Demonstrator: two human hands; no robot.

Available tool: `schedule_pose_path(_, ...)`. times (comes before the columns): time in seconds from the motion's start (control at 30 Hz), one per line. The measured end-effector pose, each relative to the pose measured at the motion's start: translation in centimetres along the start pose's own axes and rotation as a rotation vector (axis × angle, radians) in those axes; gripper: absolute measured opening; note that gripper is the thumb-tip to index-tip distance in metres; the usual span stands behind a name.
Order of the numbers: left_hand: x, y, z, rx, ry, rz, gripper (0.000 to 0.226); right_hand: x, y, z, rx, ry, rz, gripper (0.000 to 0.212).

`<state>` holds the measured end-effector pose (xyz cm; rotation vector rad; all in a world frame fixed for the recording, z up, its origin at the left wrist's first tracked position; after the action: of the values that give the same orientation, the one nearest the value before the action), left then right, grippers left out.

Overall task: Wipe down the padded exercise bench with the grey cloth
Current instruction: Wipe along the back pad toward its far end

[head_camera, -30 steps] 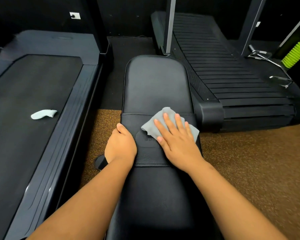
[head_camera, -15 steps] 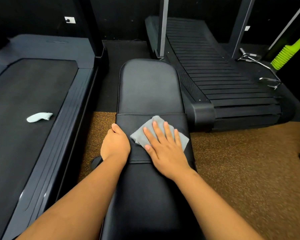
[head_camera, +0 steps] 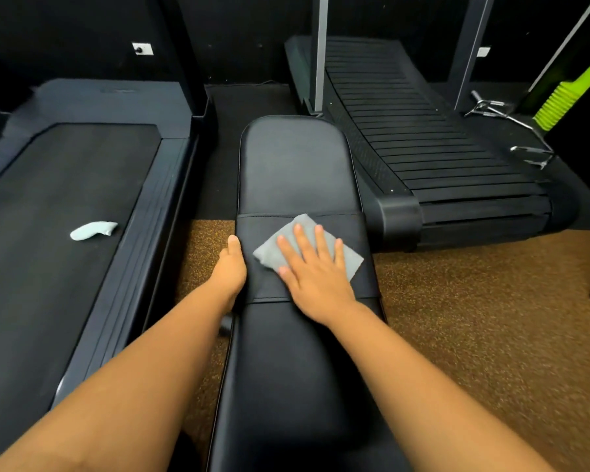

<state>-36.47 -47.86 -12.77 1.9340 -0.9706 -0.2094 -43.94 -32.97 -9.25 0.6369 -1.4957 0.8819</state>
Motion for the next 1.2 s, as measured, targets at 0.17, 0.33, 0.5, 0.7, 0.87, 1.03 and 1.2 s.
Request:
schedule_pose_path(0.17, 1.1, -2.3, -0.9, 0.042, -0.179, -0.132, 0.047, -1.2, -0.1, -3.4, 0.263, -0.02, -0.035, 0.056)
schedule_pose_path(0.33, 2.8, -4.4, -1.7, -0.071, -0.141, -0.174, 0.024, 0.0, 2.8, -1.3, 0.156, -0.029, -0.056, 0.064)
schedule_pose_path(0.5, 3.1, -4.7, -2.7, -0.104, -0.038, -0.274, 0.011, 0.0, 0.1, 0.7, -0.087, 0.003, -0.025, 0.058)
schedule_pose_path(0.7, 3.9, -4.8, -2.8, -0.177, 0.088, -0.093, 0.02, -1.8, -2.8, -4.0, 0.227, -0.03, -0.061, 0.058)
schedule_pose_path(0.87, 4.2, -4.5, -4.1, -0.246, 0.16, 0.1, 0.023, -0.8, 2.5, -5.7, 0.106, -0.036, -0.063, 0.064)
schedule_pose_path(1.03, 4.2, -3.6, -4.8, -0.26, 0.195, 0.247, 0.024, -1.2, 0.4, -5.5, -0.074, -0.024, -0.037, 0.061)
schedule_pose_path(1.2, 4.3, -3.2, -5.3, -0.277, 0.207, 0.263, 0.02, -3.2, -5.0, -8.0, 0.158, -0.012, -0.063, 0.059)
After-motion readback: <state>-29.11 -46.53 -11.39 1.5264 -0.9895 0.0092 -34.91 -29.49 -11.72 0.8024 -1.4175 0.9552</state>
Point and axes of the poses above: each hand's wrist, its own z-axis towards the middle knuckle, its own x-axis out of the back of the hand, y = z × x, the point moved 6 cm from there along z, towards the middle knuckle, and after that the axes turned 3 degrees about x, right-handed, at the moved point
